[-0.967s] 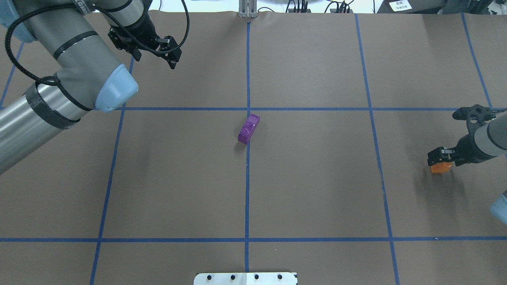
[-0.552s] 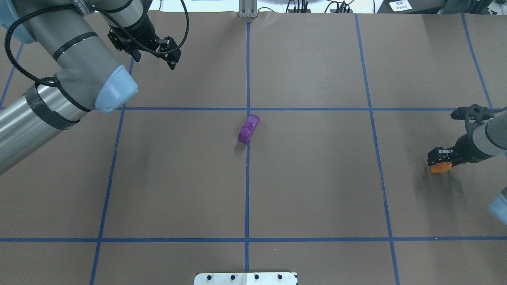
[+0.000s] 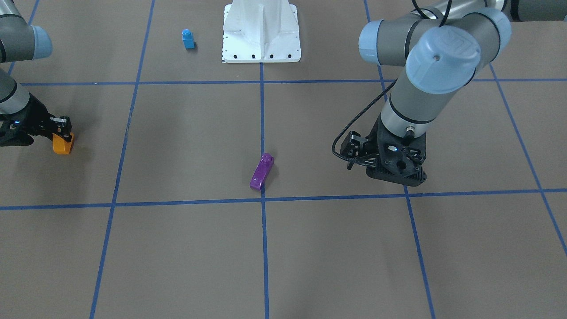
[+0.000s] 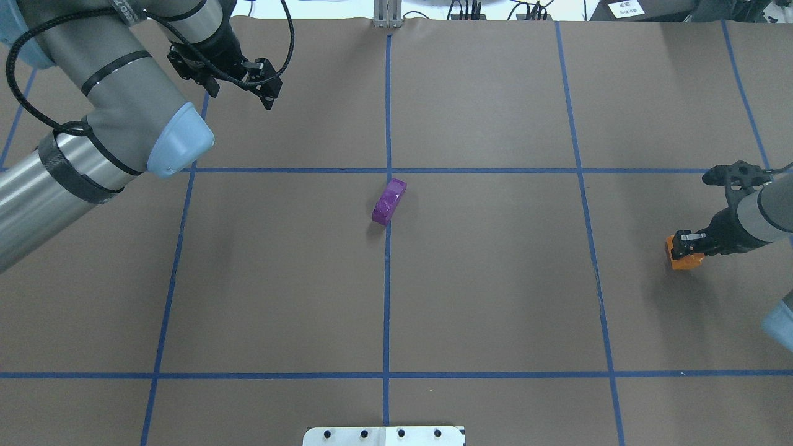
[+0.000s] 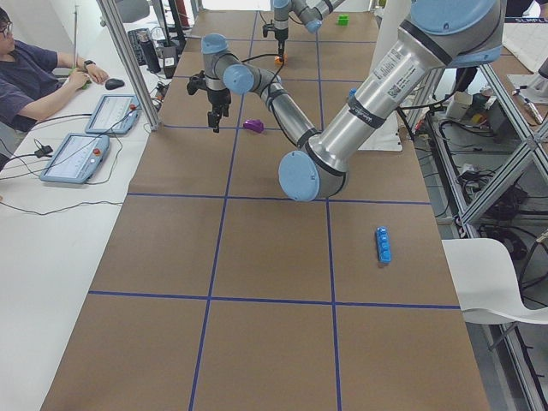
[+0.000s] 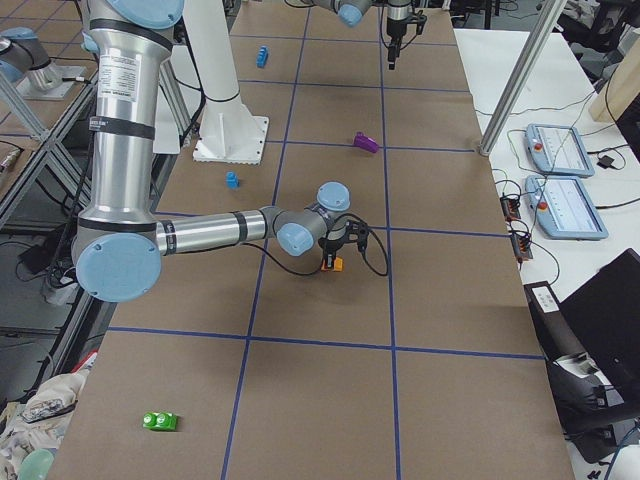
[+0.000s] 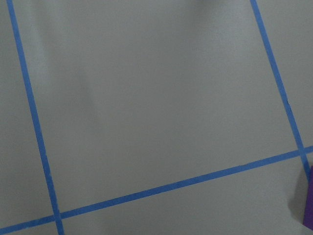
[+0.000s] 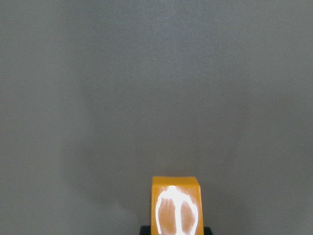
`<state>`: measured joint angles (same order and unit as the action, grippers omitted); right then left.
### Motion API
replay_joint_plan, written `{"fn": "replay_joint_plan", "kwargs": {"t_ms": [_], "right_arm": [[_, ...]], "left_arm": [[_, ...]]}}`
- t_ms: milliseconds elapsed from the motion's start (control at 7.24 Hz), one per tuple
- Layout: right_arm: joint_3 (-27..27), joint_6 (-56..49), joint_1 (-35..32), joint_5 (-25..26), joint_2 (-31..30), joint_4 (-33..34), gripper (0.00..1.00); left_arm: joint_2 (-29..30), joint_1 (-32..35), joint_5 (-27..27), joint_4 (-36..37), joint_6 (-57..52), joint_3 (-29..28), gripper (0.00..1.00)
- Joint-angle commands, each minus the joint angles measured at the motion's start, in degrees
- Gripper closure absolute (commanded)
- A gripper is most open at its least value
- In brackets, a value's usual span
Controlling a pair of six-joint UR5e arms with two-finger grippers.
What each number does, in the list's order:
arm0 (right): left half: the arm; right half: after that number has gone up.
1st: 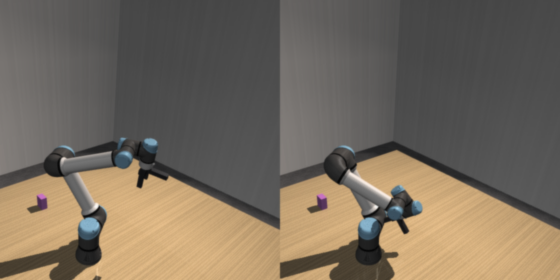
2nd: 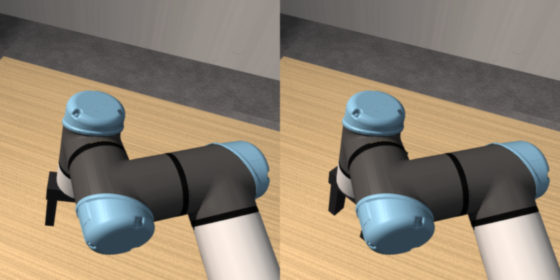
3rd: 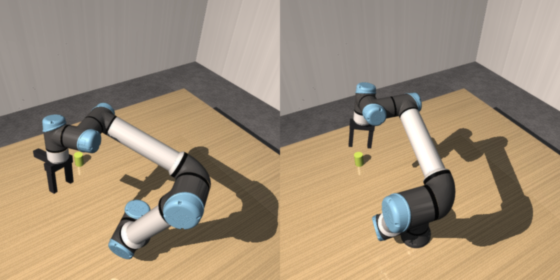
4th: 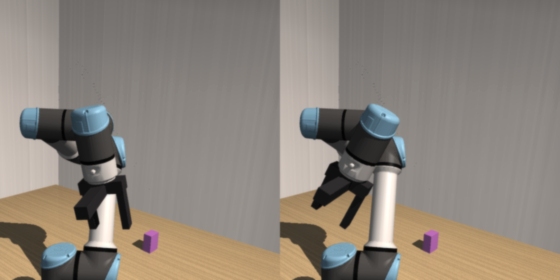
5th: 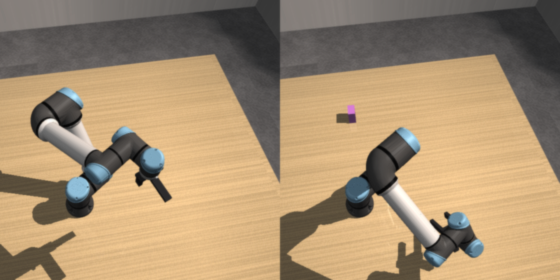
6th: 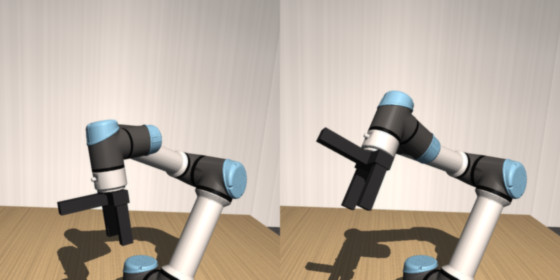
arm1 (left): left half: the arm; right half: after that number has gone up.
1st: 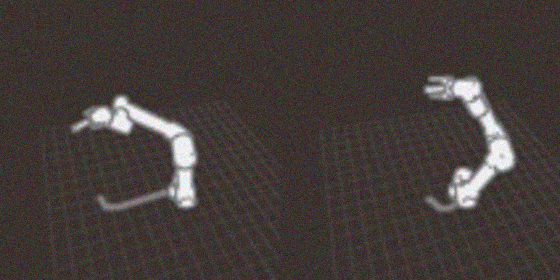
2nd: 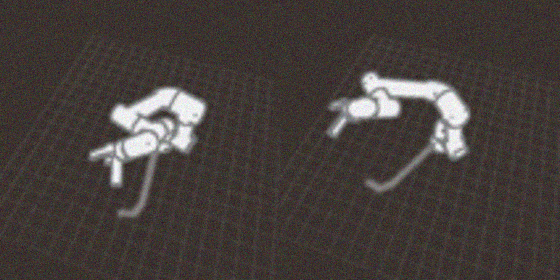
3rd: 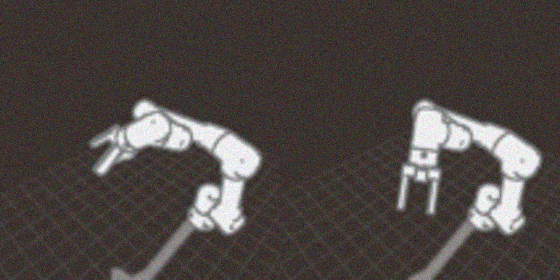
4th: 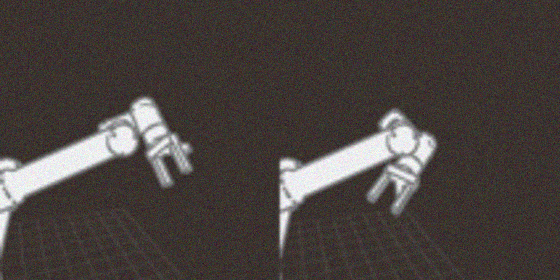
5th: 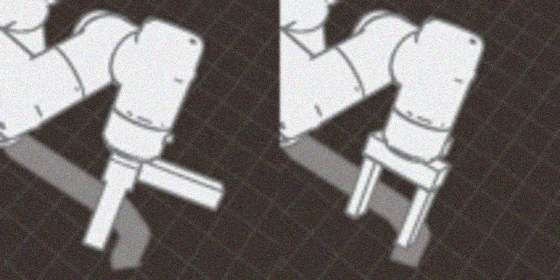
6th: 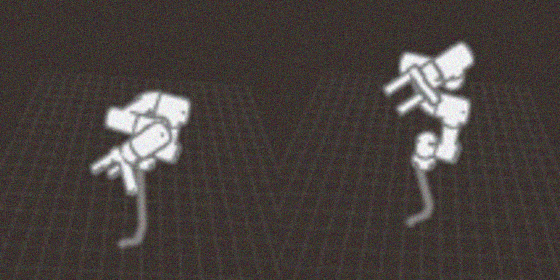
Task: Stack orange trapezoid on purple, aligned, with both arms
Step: 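Carry the orange block with the right gripper over the purple block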
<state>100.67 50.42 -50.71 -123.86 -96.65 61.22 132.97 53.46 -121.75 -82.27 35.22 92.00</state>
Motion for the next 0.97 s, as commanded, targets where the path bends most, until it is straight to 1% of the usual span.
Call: {"fn": "replay_joint_plan", "kwargs": {"t_ms": [0, 138, 276, 414, 552, 691, 829], "right_arm": [[3.7, 0.3, -4.2, -6.7, 6.5, 9.0, 1.0], [4.0, 0.6, -4.7, -6.7, 13.5, 16.1, 1.0], [3.0, 0.9, -4.3, -6.4, 18.7, 17.9, 1.0], [2.0, 4.1, -2.7, -6.5, 23.9, 19.9, 1.0], [1.6, 12.3, 1.0, -5.8, 31.6, 26.2, 1.0], [-0.5, 17.6, 4.7, -2.0, 40.5, 32.5, 1.0], [-4.1, 23.5, 7.9, 0.6, 48.1, 36.4, 1.0]], "left_arm": [[-3.0, 0.8, -0.1, 0.0, -0.3, 1.8, 0.0], [-5.7, 2.2, -0.2, 0.2, -3.6, 3.5, 0.0], [-8.9, 4.4, -0.2, 0.2, -7.7, 4.3, 0.0], [-11.3, 6.6, -0.4, 0.2, -12.2, 4.5, 0.0], [-13.9, 9.4, -2.0, 0.2, -17.5, 4.2, 0.0], [-16.8, 12.8, -2.3, 0.2, -22.0, 4.0, 0.0], [-19.2, 15.2, -2.3, 0.3, -26.2, 3.6, 0.0]]}}
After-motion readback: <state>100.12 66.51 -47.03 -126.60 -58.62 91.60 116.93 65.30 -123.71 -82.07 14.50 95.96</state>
